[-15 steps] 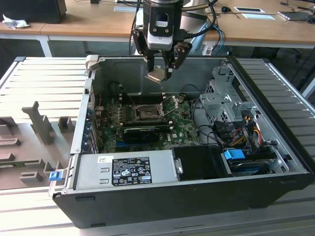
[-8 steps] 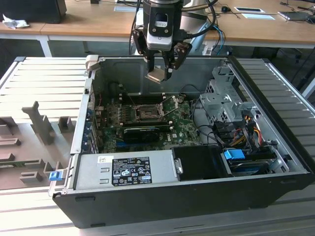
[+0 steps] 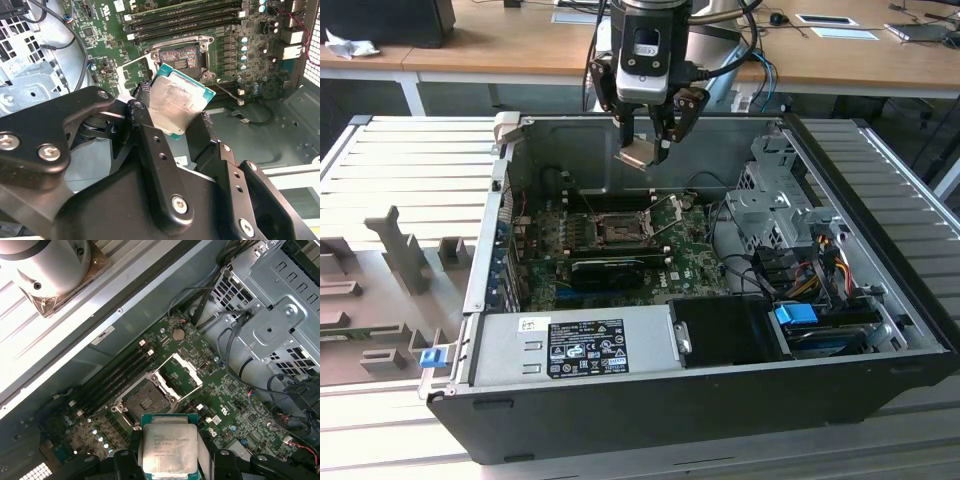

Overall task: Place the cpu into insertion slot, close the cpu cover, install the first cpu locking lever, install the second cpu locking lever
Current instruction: 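Place the cpu into insertion slot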

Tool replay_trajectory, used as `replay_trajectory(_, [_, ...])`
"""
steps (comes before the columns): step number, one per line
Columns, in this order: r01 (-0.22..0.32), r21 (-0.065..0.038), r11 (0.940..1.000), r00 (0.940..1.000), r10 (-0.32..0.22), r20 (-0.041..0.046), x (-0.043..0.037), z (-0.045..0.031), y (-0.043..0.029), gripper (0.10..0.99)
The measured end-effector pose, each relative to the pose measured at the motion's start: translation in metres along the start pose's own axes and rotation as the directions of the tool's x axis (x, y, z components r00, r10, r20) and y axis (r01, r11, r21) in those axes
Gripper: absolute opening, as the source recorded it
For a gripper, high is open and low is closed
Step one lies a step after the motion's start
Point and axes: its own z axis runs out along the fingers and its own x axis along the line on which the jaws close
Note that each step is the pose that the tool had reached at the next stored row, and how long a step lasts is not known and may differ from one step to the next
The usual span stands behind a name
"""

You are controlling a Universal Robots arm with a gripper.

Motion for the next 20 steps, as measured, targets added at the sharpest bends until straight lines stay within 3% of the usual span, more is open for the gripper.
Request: replay_trajectory(20, [-0.060, -0.001, 0.9982, 0.9982, 0.060, 0.0057, -0.0001, 0.0031, -0.0003, 0.529])
